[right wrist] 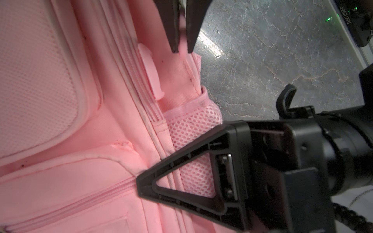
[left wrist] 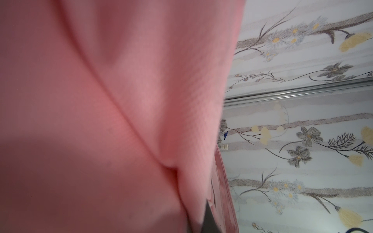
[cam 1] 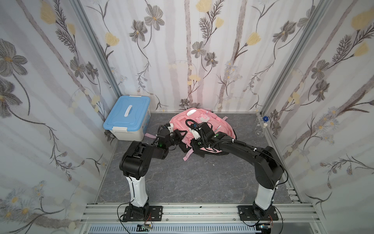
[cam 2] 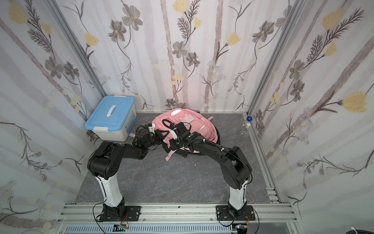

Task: Zip up the backpack
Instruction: Zip the zipper on the backpack.

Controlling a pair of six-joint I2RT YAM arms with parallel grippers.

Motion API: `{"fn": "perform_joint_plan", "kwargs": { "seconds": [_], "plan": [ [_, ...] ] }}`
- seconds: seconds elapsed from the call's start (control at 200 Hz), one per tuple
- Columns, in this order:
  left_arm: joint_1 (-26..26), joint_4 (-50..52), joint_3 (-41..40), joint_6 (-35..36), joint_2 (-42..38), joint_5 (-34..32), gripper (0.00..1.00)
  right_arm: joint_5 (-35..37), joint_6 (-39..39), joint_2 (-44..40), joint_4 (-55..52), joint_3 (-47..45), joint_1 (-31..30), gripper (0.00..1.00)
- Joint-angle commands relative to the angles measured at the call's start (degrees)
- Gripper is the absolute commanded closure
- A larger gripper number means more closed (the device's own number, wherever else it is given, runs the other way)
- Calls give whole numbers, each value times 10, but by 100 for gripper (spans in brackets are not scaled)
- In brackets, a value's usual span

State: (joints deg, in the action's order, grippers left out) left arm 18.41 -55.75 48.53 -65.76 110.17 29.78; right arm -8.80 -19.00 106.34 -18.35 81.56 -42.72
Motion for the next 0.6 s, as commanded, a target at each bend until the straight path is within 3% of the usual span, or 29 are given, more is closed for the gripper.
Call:
{"fn": "perform_joint_plan", "kwargs": {
  "seconds": [0.0,0.595],
  "plan": [
    [8,-16,1,-3,-7,20,100,-48,-39,-6,147,-18,-10,100],
    [8,-18,-5,-7,-8,22,100,-10,-169,-61,525,-223,-21,100]
  ]
}}
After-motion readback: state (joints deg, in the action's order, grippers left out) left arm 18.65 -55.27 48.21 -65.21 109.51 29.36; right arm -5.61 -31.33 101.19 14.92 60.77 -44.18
